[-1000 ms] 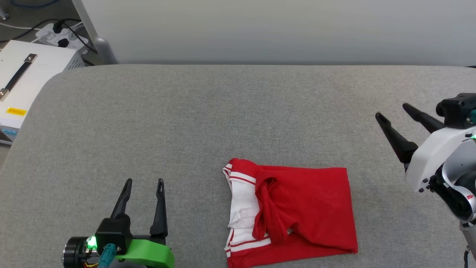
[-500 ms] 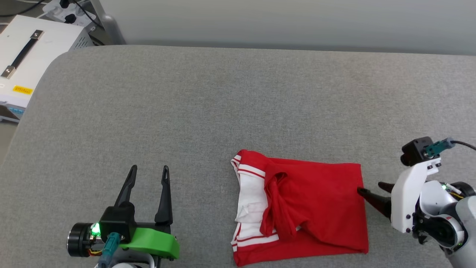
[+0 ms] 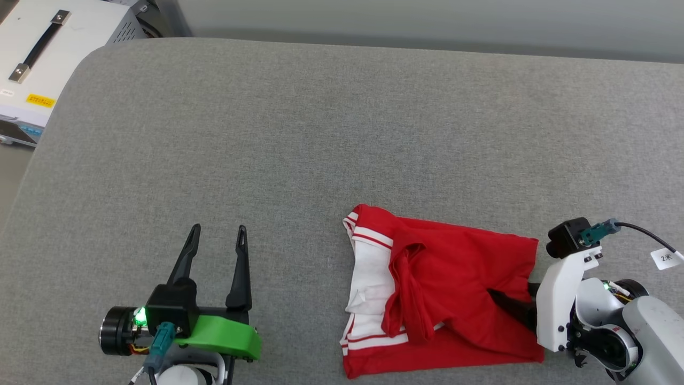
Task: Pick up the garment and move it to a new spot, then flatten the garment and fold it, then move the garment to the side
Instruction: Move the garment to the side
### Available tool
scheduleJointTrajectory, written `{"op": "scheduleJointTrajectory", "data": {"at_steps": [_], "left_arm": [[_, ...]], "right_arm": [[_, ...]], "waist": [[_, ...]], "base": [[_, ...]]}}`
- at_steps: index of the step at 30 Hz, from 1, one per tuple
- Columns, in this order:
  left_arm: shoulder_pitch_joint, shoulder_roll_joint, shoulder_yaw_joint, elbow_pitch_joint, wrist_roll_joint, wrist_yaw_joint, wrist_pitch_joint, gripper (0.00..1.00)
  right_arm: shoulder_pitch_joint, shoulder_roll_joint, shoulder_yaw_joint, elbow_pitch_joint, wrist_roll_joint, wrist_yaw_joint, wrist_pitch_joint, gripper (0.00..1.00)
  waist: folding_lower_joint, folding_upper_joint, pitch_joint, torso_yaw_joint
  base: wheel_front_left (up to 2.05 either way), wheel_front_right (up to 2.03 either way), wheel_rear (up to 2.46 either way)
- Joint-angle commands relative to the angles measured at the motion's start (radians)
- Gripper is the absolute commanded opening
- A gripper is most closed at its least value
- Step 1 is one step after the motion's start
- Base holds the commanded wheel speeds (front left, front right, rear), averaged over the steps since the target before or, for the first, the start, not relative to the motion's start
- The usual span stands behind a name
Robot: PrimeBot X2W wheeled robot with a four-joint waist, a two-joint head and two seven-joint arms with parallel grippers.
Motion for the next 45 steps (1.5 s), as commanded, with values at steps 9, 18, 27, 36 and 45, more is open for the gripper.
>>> {"op": "scheduleJointTrajectory", "data": {"at_steps": [9, 18, 27, 36, 45], "left_arm": [[0.003, -0.006, 0.012, 0.01, -0.006, 0.004, -0.006, 1.0], [0.037, -0.006, 0.02, 0.001, -0.011, 0.011, -0.006, 1.0], [0.036, -0.004, 0.037, -0.025, -0.005, 0.012, -0.006, 1.0], [-0.023, 0.019, 0.041, -0.059, 0.018, -0.004, -0.006, 1.0], [-0.119, 0.043, 0.032, -0.088, 0.029, -0.02, -0.006, 1.0]], "right_arm": [[-0.079, -0.031, 0.09, 0.013, 0.004, -0.001, -0.213, 0.0], [-0.173, -0.14, 0.139, -0.085, -0.079, -0.001, -0.291, 0.0], [-0.236, -0.264, 0.116, -0.17, -0.09, -0.001, -0.245, 0.0], [-0.305, -0.355, 0.042, -0.109, -0.123, -0.001, -0.241, 0.0], [-0.41, -0.429, -0.059, 0.133, -0.218, -0.001, -0.283, 0.0]], "waist": [[0.0, 0.0, -0.04, -0.021], [0.0, 0.0, -0.069, -0.123], [0.0, 0.0, -0.032, -0.287], [0.0, 0.0, 0.083, -0.371], [0.0, 0.0, 0.24, -0.32]], "base": [[0.0, 0.0, 0.0], [0.0, 0.0, 0.0], [0.0, 0.0, 0.0], [0.0, 0.0, 0.0], [0.0, 0.0, 0.0]]}}
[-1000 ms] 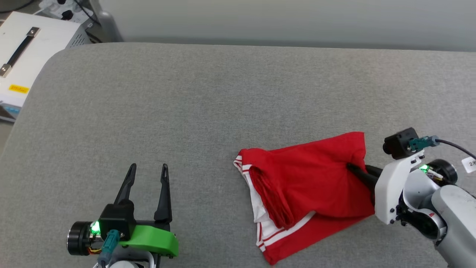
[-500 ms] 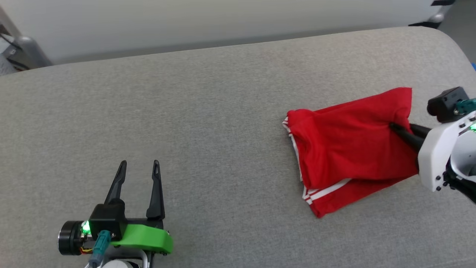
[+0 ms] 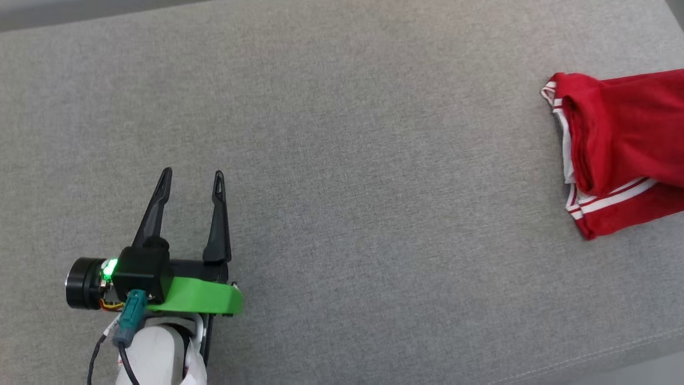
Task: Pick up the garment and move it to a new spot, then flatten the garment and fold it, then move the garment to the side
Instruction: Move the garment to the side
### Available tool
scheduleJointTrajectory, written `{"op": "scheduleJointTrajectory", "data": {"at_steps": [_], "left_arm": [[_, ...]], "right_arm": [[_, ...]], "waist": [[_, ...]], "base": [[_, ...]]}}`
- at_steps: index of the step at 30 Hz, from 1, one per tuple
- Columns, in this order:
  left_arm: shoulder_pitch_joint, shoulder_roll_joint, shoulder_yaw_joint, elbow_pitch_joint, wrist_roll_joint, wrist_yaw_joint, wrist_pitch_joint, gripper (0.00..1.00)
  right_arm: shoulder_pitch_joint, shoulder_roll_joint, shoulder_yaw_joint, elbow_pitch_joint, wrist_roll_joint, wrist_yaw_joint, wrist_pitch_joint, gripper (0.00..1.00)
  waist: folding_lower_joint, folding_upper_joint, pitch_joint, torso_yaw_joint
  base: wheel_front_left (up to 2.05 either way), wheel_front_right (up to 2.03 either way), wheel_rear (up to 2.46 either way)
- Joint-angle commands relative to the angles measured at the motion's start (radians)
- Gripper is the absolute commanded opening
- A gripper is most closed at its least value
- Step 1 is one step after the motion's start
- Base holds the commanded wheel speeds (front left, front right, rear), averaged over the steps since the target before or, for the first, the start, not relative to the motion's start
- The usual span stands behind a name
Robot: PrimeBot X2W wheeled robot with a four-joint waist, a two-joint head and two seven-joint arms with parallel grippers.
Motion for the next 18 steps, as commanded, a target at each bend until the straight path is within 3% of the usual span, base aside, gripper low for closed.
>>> {"op": "scheduleJointTrajectory", "data": {"at_steps": [1, 5, 15, 16, 17, 18], "left_arm": [[-0.026, 0.01, 0.002, -0.018, 0.008, -0.005, -0.006, 1.0], [-0.034, 0.015, 0.007, -0.047, 0.009, -0.002, -0.006, 1.0], [-0.021, 0.022, 0.013, -0.074, 0.011, 0.007, -0.006, 1.0], [-0.019, 0.022, 0.013, -0.073, 0.011, 0.009, -0.006, 1.0], [-0.017, 0.022, 0.014, -0.071, 0.011, 0.01, -0.006, 1.0], [-0.015, 0.022, 0.014, -0.068, 0.01, 0.011, -0.006, 1.0]], "right_arm": [[-0.044, -0.009, -0.032, 0.056, -0.026, -0.001, -0.013, 0.0], [-0.096, -0.013, -0.086, 0.149, -0.065, -0.001, -0.046, 0.0], [-0.151, 0.069, -0.185, 0.357, -0.168, -0.001, -0.1, 0.0], [-0.153, 0.077, -0.192, 0.372, -0.177, -0.001, -0.105, 0.45], [-0.155, 0.082, -0.2, 0.383, -0.187, -0.001, -0.116, 1.0], [-0.159, 0.087, -0.212, 0.394, -0.2, -0.001, -0.136, 1.0]], "waist": [[-0.0001, -0.0001, 0.109, 0.037], [-0.0001, -0.0001, 0.145, 0.047], [-0.0001, -0.0001, 0.148, 0.044], [-0.0001, -0.0001, 0.143, 0.043], [-0.0001, -0.0001, 0.137, 0.043], [-0.0001, -0.0001, 0.13, 0.043]], "base": [[0.0, 0.0, 0.0], [0.0, 0.0, 0.0], [0.0, 0.0, 0.0], [0.0, 0.0, 0.0], [0.0, 0.0, 0.0], [0.0, 0.0, 0.0]]}}
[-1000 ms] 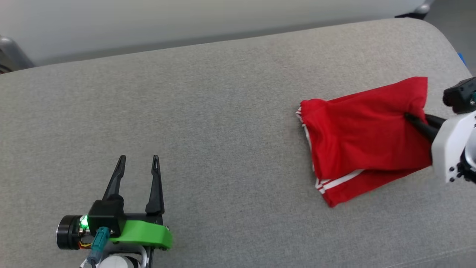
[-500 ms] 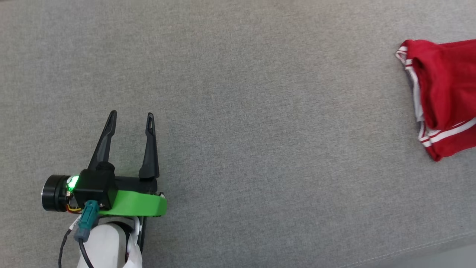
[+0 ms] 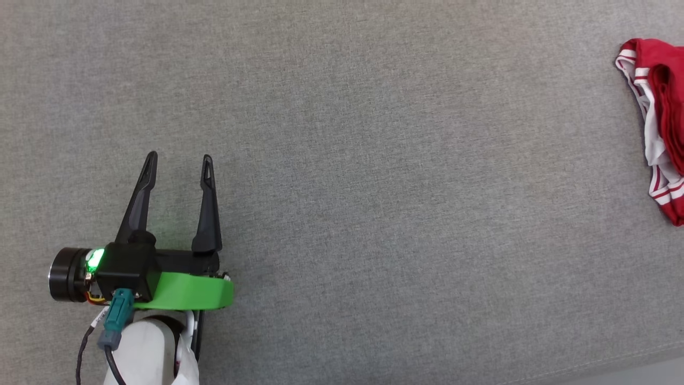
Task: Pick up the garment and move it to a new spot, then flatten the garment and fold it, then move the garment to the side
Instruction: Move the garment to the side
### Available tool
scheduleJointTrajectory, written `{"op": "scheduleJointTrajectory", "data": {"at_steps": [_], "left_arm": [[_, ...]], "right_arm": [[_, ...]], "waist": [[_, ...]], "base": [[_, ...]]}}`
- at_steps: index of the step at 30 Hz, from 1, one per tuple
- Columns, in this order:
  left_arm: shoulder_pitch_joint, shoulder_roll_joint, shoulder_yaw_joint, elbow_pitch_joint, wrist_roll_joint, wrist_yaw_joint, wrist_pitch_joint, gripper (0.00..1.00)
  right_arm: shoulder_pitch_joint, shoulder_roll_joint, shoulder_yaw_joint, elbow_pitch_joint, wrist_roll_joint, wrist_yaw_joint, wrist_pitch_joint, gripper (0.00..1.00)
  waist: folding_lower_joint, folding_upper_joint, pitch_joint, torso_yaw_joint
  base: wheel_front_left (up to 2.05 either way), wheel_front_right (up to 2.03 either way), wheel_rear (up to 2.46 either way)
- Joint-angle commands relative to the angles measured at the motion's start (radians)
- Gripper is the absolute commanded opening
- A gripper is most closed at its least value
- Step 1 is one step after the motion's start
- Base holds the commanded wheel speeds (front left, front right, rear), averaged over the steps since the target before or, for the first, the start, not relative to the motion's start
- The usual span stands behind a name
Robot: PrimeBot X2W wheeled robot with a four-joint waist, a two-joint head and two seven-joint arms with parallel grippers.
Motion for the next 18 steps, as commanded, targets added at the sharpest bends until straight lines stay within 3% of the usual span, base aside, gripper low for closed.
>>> {"op": "scheduleJointTrajectory", "data": {"at_steps": [1, 9, 14, 18], "left_arm": [[0.002, 0.007, 0.003, 0.002, 0.006, 0.007, -0.006, 1.0], [0.036, -0.009, 0.001, 0.039, -0.013, 0.017, -0.006, 1.0], [0.083, -0.02, 0.006, 0.059, -0.029, 0.026, -0.006, 1.0], [0.109, -0.027, 0.011, 0.069, -0.04, 0.029, -0.006, 1.0]], "right_arm": [[-0.024, 0.007, -0.016, 0.012, -0.02, -0.001, -0.026, 1.0], [-0.006, 0.042, -0.099, -0.008, -0.104, -0.001, -0.246, 1.0], [0.049, 0.094, -0.145, -0.107, -0.159, -0.001, -0.406, 1.0], [0.109, 0.16, -0.204, -0.232, -0.211, -0.001, -0.453, 1.0]], "waist": [[-0.0001, -0.0001, -0.019, -0.001], [-0.0001, -0.0001, -0.141, 0.026], [-0.0001, -0.0001, -0.22, 0.047], [-0.0001, -0.0001, -0.27, 0.071]], "base": [[0.0, 0.0, 0.0], [0.0, 0.0, 0.0], [0.0, 0.0, 0.0], [0.0, 0.0, 0.0]]}}
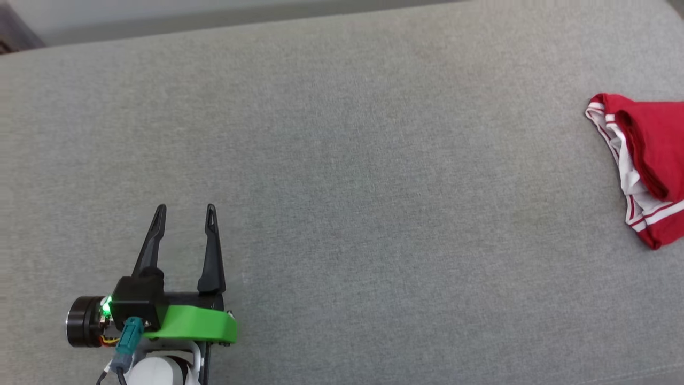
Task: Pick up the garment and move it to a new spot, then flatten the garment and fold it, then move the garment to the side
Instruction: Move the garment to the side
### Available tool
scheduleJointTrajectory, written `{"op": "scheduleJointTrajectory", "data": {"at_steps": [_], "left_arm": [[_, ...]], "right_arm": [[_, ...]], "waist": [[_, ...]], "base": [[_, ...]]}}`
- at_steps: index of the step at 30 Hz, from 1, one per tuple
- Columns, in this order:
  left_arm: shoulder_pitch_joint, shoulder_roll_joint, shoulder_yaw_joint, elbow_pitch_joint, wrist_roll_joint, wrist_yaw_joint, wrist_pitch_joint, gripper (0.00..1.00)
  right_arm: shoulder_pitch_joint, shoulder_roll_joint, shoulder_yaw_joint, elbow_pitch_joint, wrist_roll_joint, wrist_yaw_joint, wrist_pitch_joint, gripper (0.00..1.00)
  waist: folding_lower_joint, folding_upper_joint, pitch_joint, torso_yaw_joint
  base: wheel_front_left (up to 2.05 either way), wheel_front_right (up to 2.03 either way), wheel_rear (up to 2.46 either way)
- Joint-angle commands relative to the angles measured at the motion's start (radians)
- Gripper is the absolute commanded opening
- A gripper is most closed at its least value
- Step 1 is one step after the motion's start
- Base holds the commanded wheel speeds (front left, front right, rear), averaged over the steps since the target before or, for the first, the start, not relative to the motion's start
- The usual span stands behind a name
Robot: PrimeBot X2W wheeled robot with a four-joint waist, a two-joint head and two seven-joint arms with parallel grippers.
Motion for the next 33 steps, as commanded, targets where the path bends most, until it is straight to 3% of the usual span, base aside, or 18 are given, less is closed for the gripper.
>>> {"op": "scheduleJointTrajectory", "data": {"at_steps": [1, 9, 14, 23, 33], "left_arm": [[0.013, -0.006, 0.004, 0.005, -0.013, 0.004, -0.006, 1.0], [0.039, -0.018, -0.004, 0.035, -0.026, 0.002, -0.006, 1.0], [0.044, -0.022, -0.007, 0.051, -0.031, 0.0, -0.006, 1.0], [0.051, -0.027, -0.001, 0.075, -0.047, -0.001, -0.006, 1.0], [0.066, -0.03, -0.013, 0.099, -0.055, -0.01, -0.006, 1.0]], "right_arm": [[0.043, 0.035, -0.021, -0.052, -0.025, -0.001, -0.011, 1.0], [0.249, 0.209, -0.102, -0.388, -0.082, -0.001, -0.019, 1.0], [0.365, 0.325, -0.107, -0.522, -0.093, -0.001, -0.019, 1.0], [0.547, 0.469, -0.061, -0.557, -0.072, -0.001, -0.019, 1.0], [0.716, 0.54, -0.077, -0.556, -0.063, -0.001, -0.019, 1.0]], "waist": [[0.0001, 0.0, -0.072, 0.042], [0.0001, 0.0, -0.149, 0.105], [0.0001, 0.0, -0.178, 0.14], [0.0001, 0.0, -0.211, 0.191], [0.0001, 0.0, -0.248, 0.204]], "base": [[0.0, 0.0, 0.0], [0.0, 0.0, 0.0], [0.0, 0.0, 0.0], [0.0, 0.0, 0.0], [0.0, 0.0, 0.0]]}}
